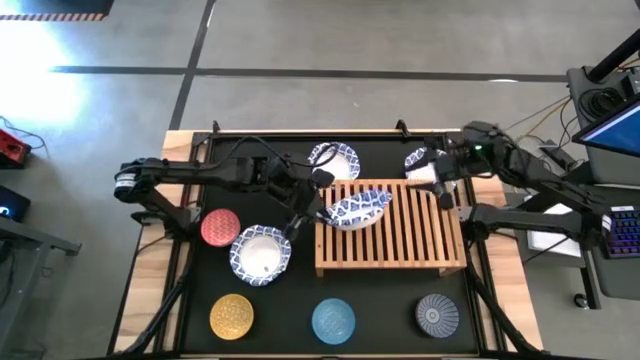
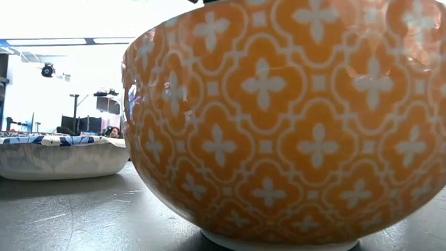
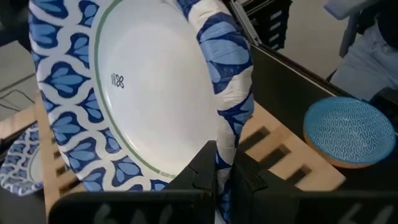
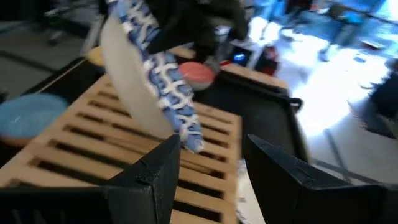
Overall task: Place and stack bowls onto a shelf
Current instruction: Put the top left big white and blue bowl on the shelf
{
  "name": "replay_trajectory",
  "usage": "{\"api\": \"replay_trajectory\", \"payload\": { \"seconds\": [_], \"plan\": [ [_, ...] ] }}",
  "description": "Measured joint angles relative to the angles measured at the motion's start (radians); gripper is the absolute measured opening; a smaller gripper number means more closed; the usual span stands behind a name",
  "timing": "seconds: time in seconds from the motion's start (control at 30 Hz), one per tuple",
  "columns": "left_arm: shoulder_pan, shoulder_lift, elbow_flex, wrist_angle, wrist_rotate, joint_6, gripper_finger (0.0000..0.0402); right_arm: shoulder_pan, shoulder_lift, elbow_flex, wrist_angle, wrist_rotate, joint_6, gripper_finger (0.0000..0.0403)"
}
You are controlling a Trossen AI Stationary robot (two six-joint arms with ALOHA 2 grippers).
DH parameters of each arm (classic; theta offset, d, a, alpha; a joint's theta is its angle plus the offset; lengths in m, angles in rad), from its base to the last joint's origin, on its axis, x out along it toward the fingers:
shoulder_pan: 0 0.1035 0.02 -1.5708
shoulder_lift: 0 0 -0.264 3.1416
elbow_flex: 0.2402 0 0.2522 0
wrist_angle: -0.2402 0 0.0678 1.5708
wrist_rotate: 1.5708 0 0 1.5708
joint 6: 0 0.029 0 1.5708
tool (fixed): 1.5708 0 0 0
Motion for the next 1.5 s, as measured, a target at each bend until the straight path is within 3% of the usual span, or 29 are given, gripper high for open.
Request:
{"api": "replay_trajectory", "payload": {
  "seconds": [0.33, 0.9, 1.03, 1.5],
  "plan": [
    [0.000, 0.140, 0.146, -0.123, 0.014, 0.057, 0.0000, 0.096, 0.003, 0.000, -0.001, -0.001, -0.027, 0.0169],
    [-0.002, 0.149, 0.150, -0.069, 0.024, 0.066, 0.0000, 0.244, 0.025, 0.000, -0.004, -0.053, 0.020, 0.0169],
    [-0.002, 0.149, 0.150, -0.032, 0.092, 0.068, 0.0000, 0.255, 0.045, 0.000, 0.004, -0.045, 0.021, 0.0169],
    [-0.002, 0.157, 0.150, 0.038, 0.101, 0.070, 0.0000, 0.254, 0.069, 0.000, 0.045, -0.068, 0.075, 0.0159]
  ]
}}
